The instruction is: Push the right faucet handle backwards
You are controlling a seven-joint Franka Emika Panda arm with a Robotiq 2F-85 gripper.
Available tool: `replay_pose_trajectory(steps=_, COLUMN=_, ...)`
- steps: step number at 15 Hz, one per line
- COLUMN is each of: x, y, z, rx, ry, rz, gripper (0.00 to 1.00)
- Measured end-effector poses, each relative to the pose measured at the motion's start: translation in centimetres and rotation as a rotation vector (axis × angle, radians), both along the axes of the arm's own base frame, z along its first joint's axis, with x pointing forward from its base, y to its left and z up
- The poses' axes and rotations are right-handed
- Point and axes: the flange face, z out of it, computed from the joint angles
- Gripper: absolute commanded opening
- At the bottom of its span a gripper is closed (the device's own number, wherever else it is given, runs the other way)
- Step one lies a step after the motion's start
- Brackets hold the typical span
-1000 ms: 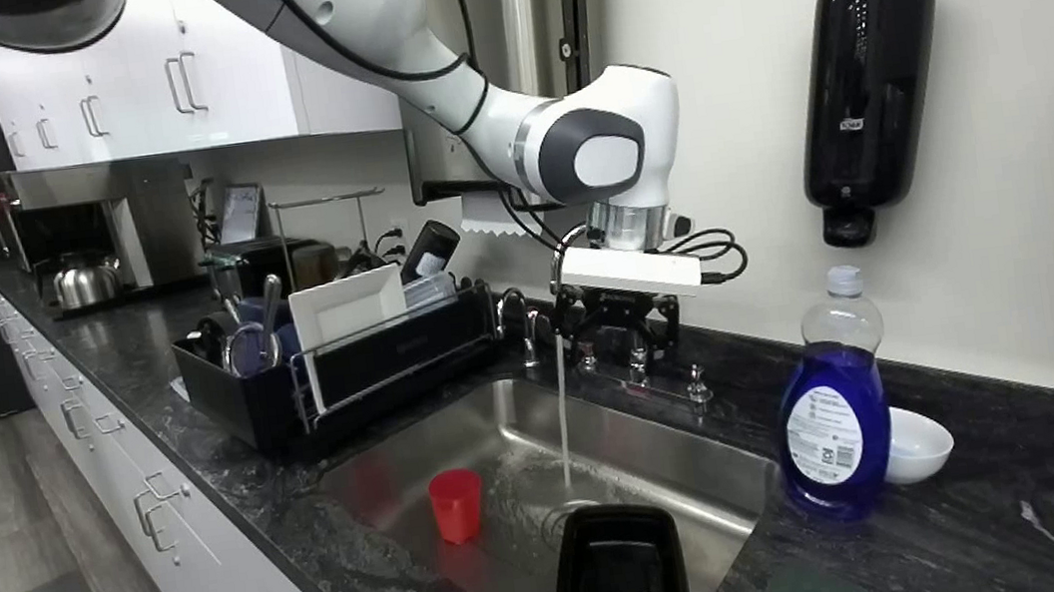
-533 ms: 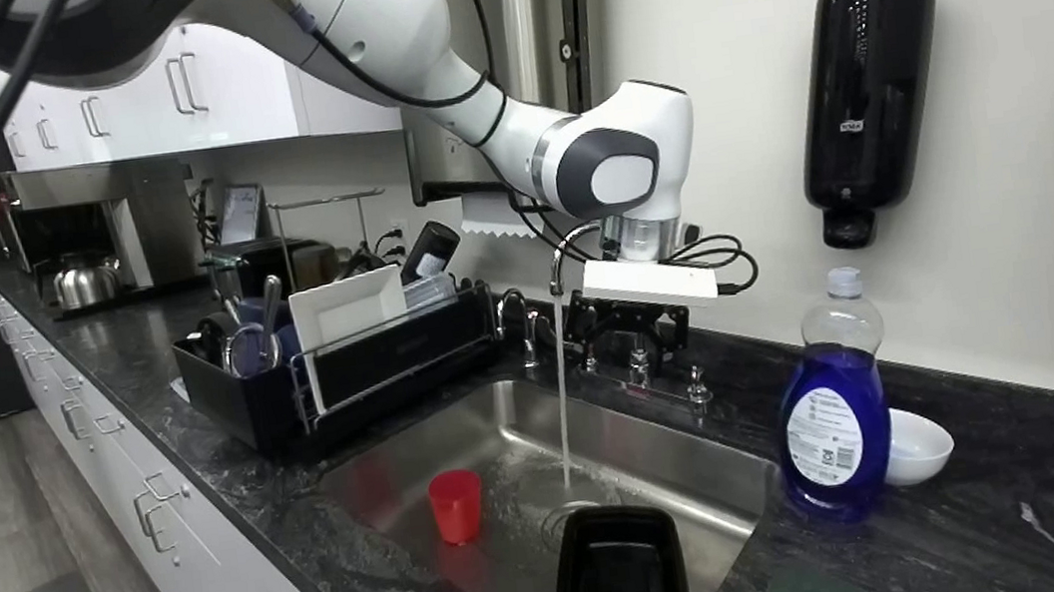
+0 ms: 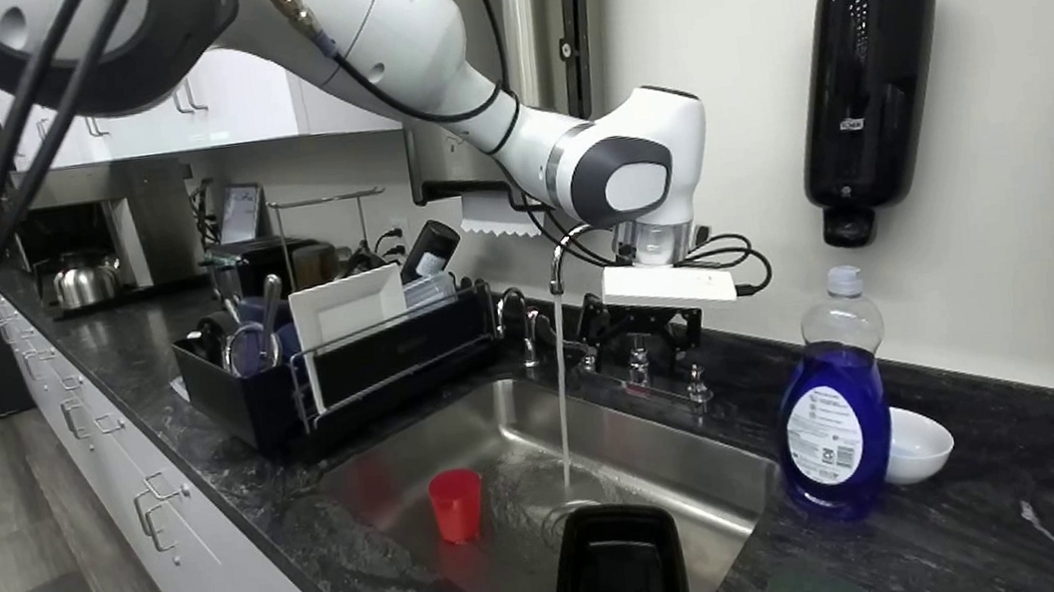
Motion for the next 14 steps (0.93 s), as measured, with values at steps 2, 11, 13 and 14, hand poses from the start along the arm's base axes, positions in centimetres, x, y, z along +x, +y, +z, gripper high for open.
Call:
replay_pose_trajectory(steps=2, x=0.3, y=-0.4, z=-0.5, rx=0.000, ry=-0.005, rz=0.006, gripper=1.00)
replay_pose_trajectory(steps=11, x=2.3, y=-1.5, z=-1.9, rx=-0.002, ry=-0.050, rz=0.026, gripper=1.00)
replay_pose_trajectory(steps=13, x=2.8, y=-1.3, z=-1.8, rx=0.003, ry=-0.063, rz=0.032, gripper=1.00)
replay_pose_trajectory(steps=14, x=3.0, y=-1.1, z=-1.8, rx=0.005, ry=-0.069, rz=0.036, gripper=1.00)
